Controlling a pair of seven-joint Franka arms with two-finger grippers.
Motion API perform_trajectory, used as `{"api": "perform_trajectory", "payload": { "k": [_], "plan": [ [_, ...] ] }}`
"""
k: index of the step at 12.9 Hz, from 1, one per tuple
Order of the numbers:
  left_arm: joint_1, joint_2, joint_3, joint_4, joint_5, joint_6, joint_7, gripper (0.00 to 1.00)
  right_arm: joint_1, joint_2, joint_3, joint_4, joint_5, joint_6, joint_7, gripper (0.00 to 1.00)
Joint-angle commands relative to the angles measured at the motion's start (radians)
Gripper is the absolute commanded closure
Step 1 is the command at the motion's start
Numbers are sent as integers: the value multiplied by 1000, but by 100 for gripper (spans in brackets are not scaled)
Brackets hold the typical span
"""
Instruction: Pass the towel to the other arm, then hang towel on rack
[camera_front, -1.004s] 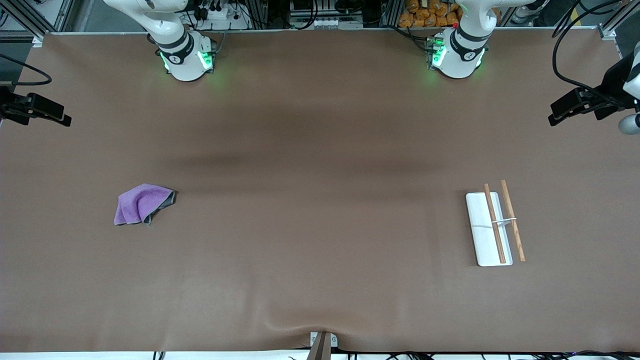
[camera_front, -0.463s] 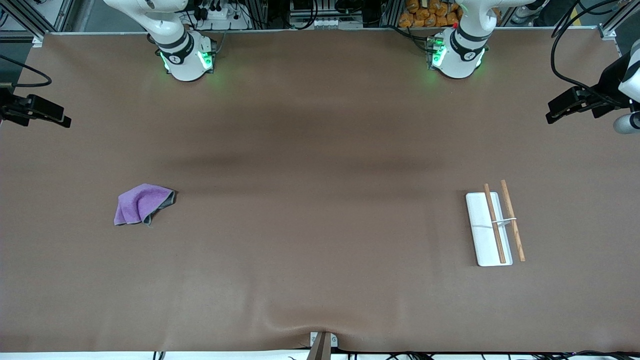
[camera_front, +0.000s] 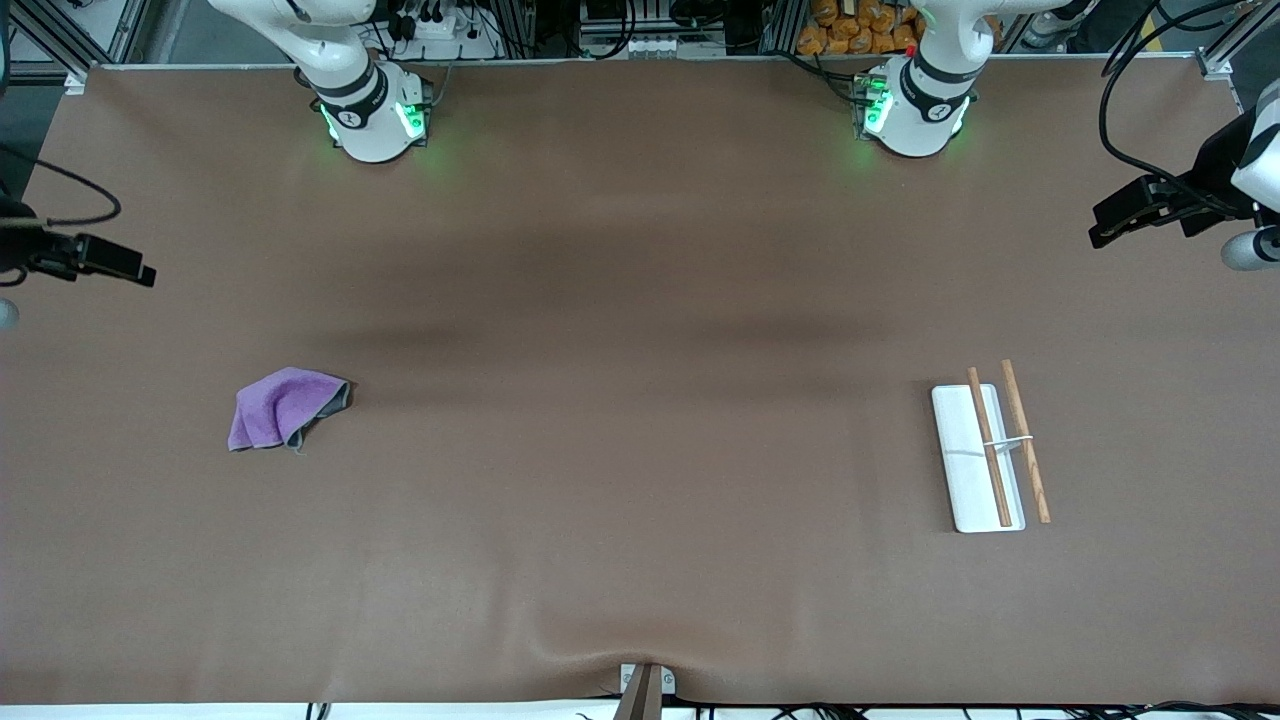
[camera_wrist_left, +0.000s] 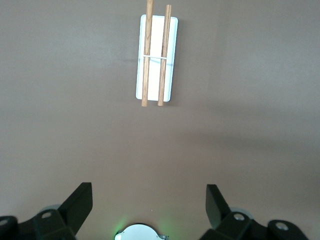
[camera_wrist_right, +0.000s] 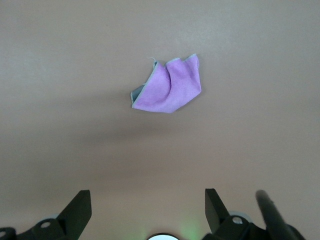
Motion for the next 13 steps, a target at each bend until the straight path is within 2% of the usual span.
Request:
{"api": "perform_trajectory", "payload": {
  "k": [1, 5, 9, 13],
  "plan": [
    [1, -6, -3, -2, 4, -8, 21, 0, -28, 39, 7, 2, 1, 7, 8, 0],
    [1, -6, -3, -6, 4, -6, 21, 0, -48, 111, 5, -7, 2, 64, 8, 0],
    [1, -8, -3, -11, 4, -3, 22, 0, -65, 186, 7, -75, 4, 162, 8, 0],
    [1, -8, -3, -12, 4, -5, 21, 0, -68, 303, 8, -76, 12, 263, -2, 0]
  ]
}}
